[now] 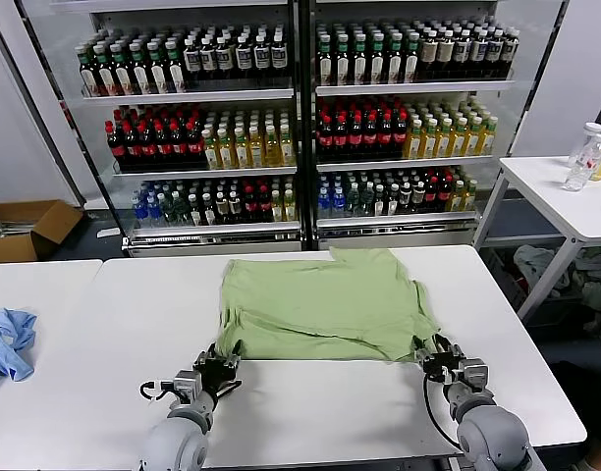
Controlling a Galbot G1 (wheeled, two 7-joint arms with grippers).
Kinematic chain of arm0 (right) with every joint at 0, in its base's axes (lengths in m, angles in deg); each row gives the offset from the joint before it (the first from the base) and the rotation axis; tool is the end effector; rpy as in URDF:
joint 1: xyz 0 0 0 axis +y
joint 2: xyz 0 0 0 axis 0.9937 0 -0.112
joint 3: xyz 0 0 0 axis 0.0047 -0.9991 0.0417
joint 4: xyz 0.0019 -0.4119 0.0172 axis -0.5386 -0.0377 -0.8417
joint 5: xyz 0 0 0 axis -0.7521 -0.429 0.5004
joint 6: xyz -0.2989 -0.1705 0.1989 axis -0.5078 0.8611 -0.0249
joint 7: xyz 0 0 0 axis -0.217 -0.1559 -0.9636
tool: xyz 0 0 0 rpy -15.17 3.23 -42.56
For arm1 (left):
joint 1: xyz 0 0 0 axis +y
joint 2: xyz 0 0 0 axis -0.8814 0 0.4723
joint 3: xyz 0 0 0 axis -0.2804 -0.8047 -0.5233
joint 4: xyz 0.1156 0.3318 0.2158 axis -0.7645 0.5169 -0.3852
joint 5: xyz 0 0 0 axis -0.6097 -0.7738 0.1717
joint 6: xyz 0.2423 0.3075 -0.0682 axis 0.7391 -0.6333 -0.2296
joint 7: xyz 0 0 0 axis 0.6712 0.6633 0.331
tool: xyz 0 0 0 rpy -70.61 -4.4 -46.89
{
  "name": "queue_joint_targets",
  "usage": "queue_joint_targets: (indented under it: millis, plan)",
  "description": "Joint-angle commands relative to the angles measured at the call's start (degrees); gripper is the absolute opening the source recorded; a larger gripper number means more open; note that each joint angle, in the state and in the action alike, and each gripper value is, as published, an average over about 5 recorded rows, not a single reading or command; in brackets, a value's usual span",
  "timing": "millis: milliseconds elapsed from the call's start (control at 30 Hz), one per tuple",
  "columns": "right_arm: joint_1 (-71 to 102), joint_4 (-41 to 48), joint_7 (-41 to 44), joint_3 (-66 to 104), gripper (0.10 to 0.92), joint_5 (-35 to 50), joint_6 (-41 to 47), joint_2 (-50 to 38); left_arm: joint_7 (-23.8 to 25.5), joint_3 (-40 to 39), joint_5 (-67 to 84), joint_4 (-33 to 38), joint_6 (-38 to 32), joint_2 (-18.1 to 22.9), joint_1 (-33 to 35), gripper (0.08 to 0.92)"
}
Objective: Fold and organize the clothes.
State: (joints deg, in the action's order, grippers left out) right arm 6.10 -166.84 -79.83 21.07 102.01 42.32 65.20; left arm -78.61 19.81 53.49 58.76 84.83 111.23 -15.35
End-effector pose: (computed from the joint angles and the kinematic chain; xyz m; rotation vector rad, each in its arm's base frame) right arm 0.3107 -0.1160 -0.3773 0.0818 -2.6081 0.0649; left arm 0.2990 0.0204 -0.3983 -0.1481 -2.6708 -0.0029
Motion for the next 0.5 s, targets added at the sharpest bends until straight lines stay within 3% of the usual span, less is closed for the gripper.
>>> queue_joint_targets:
  millis: [33,200,333,500]
  plan:
    - [1.3,-0.2,0.7,0.1,0.278,2.7,0.2,0.2,1.7,-0.2,4.5,0.8,-0.2,-1.1,1.2,0.335]
    - [4.0,-2.3,1.2,1.3,0.156,3.0,-0.1,-0.2,1.8,0.8,8.0,2.4,0.0,-1.5,2.5,0.196]
    - [8.1,-6.1,1.4,3.5,0.143,2.6,-0.4,-0.8,1.6,1.5,9.9,5.7,0.2,-2.3,5.5,0.104]
    - [14.9,-12.1,1.4,6.1,0.143,0.9,-1.1,-0.7,1.3,2.4,9.7,12.1,0.3,-3.6,12.1,0.091]
